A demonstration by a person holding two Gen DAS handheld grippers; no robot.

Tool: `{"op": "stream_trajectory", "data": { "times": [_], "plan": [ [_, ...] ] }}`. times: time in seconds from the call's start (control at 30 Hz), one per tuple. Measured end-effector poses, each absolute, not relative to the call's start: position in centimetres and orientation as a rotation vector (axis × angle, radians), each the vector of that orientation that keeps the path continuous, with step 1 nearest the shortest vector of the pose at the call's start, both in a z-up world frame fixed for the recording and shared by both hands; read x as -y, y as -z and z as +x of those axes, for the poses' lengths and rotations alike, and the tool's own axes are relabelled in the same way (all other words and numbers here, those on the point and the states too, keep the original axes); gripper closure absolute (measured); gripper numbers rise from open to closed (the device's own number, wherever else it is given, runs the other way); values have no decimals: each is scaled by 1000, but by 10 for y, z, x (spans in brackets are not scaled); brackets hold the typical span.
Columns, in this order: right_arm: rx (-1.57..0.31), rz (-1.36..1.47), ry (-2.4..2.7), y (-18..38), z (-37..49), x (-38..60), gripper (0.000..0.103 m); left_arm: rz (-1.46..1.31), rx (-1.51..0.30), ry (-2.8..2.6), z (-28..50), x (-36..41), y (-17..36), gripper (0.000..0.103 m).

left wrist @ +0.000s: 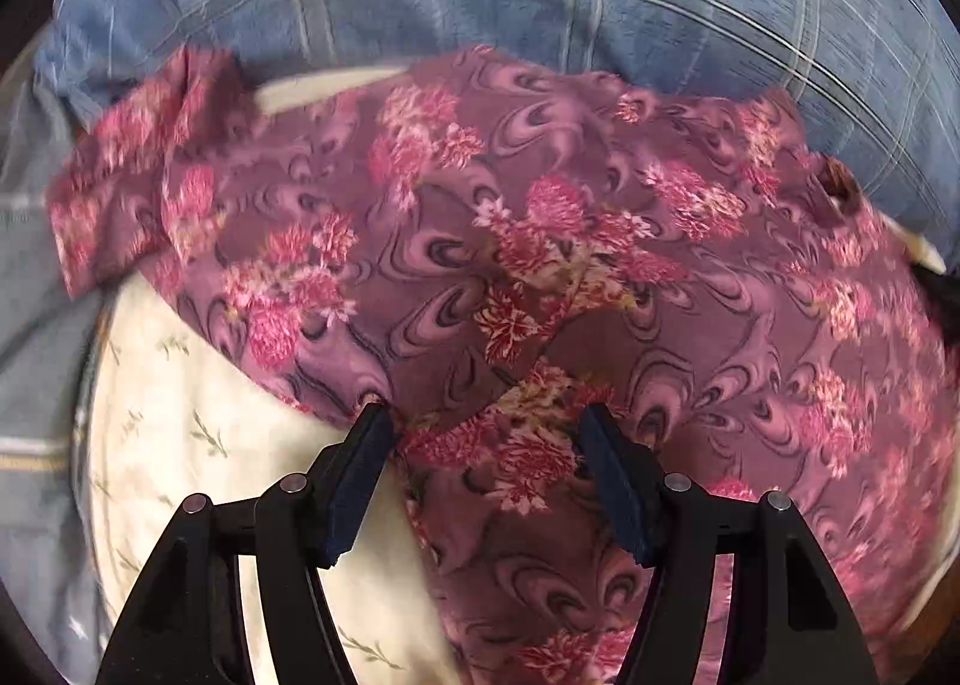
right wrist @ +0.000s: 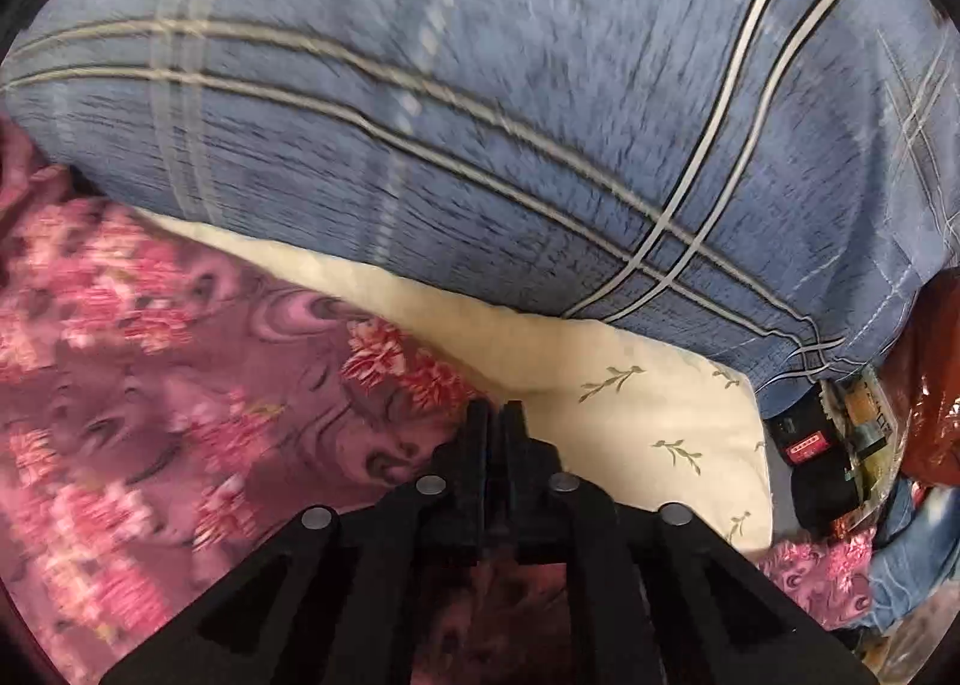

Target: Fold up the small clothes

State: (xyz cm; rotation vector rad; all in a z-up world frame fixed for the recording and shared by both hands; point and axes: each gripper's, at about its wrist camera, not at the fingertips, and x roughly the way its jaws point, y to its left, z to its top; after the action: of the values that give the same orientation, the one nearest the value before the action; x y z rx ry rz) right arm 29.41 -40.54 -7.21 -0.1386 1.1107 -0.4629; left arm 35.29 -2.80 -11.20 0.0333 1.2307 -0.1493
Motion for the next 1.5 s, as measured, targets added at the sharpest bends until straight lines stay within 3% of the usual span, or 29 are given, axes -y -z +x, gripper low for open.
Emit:
{"op": "stream_trajectory", "data": {
  "times": [0.07,0.13,0.2,0.23,0.37,0.67,0.73,0.77,0.8,0.83,0.87,1.0,1.07,1.17,1.3,1.37,1.47,1.5],
  "plan": [
    [-1043,-25,421,44,260,401,96,29,-1249,177,344,26,107,39],
    [-996,109,348,23,215,396,86,-30,-1268,225,328,14,99,39],
    [-955,206,312,12,155,386,60,-62,-1263,255,299,-6,89,38],
    [-953,231,307,11,131,380,56,-58,-1254,264,281,-17,85,38],
    [-996,304,322,29,24,367,55,-93,-1285,302,215,-55,88,38],
    [-1075,683,248,89,-76,332,52,-118,-1425,500,126,-37,138,38],
    [-1086,644,234,91,-84,319,52,-46,-1379,487,118,-27,140,43],
    [-1100,609,238,91,-84,313,56,-9,-1357,494,116,-23,138,56],
    [-1114,579,233,90,-82,307,86,2,-1358,510,115,-19,136,98],
    [-1128,567,188,85,-80,301,97,-14,-1371,525,116,-19,134,97],
    [-1103,566,167,74,-83,299,100,-50,-1359,517,116,-22,124,97],
    [-851,559,95,-11,-97,294,100,-176,-1231,533,104,-48,71,97],
    [-820,579,105,-24,-102,299,100,-160,-1203,491,97,-58,58,97],
    [-892,563,174,-2,-103,304,100,-173,-1272,454,94,-65,78,96],
    [-1136,593,307,71,-95,313,99,-93,-1428,332,88,-74,128,96],
    [-1207,602,342,82,-93,316,95,-75,-1430,319,89,-80,129,96],
    [-1096,639,293,50,-90,321,94,-85,-1309,335,98,-87,91,94],
    [-1030,625,275,32,-86,321,93,-82,-1268,345,101,-87,79,86]
  ]
}}
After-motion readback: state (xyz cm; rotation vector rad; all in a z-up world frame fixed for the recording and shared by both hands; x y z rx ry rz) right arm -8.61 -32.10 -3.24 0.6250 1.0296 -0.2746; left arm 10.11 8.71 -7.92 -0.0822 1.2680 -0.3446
